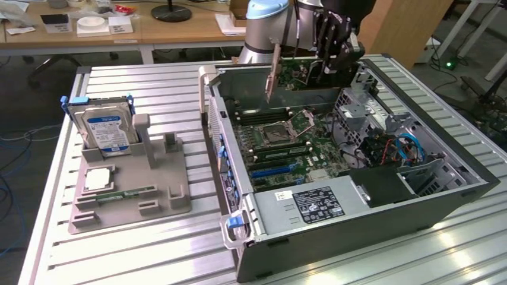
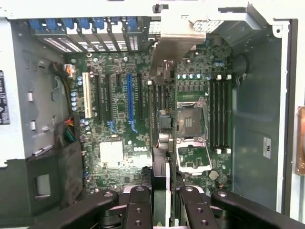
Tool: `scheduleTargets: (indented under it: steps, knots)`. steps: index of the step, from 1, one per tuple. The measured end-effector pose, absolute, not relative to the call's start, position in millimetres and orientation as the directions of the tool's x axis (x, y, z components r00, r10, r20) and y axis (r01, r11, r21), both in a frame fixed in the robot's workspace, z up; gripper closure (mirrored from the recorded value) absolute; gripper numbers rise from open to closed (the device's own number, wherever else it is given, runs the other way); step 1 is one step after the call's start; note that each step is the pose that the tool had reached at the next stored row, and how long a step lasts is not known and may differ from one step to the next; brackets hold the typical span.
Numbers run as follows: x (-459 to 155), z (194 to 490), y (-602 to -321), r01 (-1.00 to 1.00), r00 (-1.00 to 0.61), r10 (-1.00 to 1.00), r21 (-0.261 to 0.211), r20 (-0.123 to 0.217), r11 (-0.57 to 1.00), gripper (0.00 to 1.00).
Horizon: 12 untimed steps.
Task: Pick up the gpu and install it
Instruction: 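Insert the gpu into the slot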
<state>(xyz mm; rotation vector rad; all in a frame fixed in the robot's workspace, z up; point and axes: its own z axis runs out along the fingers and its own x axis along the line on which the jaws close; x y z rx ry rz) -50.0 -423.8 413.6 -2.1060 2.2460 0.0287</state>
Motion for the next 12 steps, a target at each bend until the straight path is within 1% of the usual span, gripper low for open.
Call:
scheduleTargets:
  steps: [2, 12]
  knots:
    - [-50.1, 412.7, -424.1, -0.997, -0.063, -0.996, -0.029, -0.065, 0.065, 0.73]
    - [-50.3, 410.8, -425.8, -0.999, -0.028, -0.998, -0.029, -0.065, 0.03, 0.73]
